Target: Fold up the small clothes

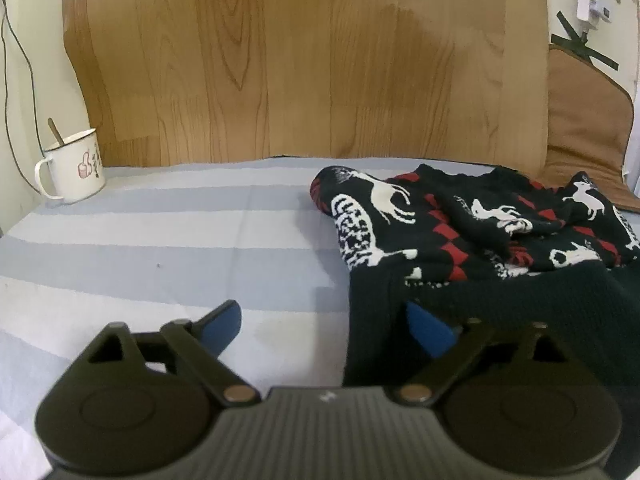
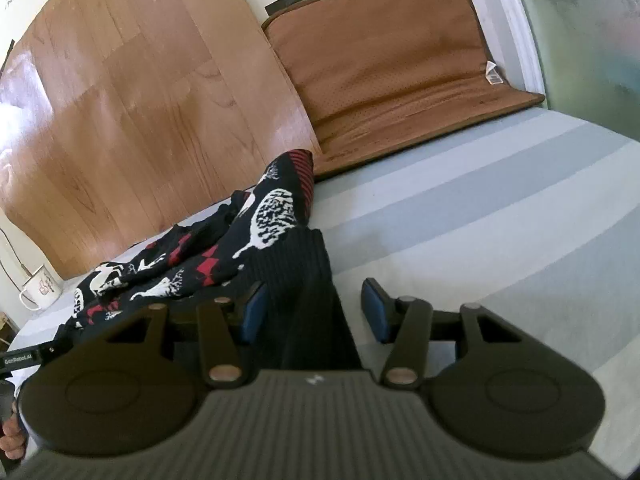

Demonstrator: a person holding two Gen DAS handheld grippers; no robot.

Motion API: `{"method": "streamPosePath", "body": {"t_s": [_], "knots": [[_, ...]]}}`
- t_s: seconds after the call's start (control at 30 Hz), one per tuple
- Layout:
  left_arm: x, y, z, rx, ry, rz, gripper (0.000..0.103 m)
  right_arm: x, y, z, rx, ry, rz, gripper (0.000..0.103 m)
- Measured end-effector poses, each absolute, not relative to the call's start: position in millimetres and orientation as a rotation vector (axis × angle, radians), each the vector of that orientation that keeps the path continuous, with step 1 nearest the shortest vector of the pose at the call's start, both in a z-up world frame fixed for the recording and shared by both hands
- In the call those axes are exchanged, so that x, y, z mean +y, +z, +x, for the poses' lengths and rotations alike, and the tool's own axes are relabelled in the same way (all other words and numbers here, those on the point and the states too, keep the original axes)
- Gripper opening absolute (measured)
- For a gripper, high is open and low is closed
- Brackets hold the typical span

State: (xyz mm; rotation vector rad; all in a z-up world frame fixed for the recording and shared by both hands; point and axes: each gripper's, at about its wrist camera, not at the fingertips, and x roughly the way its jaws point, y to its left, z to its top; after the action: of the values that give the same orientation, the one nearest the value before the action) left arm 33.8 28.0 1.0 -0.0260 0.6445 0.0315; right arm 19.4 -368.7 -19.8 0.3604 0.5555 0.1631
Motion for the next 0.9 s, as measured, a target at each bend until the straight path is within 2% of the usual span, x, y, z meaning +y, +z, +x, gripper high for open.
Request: {"method": "streamPosePath", "body": {"t_s": [0.17,0.9], "knots": [[35.1,-2.6,42.4,0.707,0.009,-0.077,0.103,-369.3,-19.4,19.3,0.555,0.165,0.365,0.057],[33.0,-4.4,38.9,0.715,-0.001,-0.050,0.103,-367.7,-19.2,16.5,0.550,0.166,0.376,0.060]]}}
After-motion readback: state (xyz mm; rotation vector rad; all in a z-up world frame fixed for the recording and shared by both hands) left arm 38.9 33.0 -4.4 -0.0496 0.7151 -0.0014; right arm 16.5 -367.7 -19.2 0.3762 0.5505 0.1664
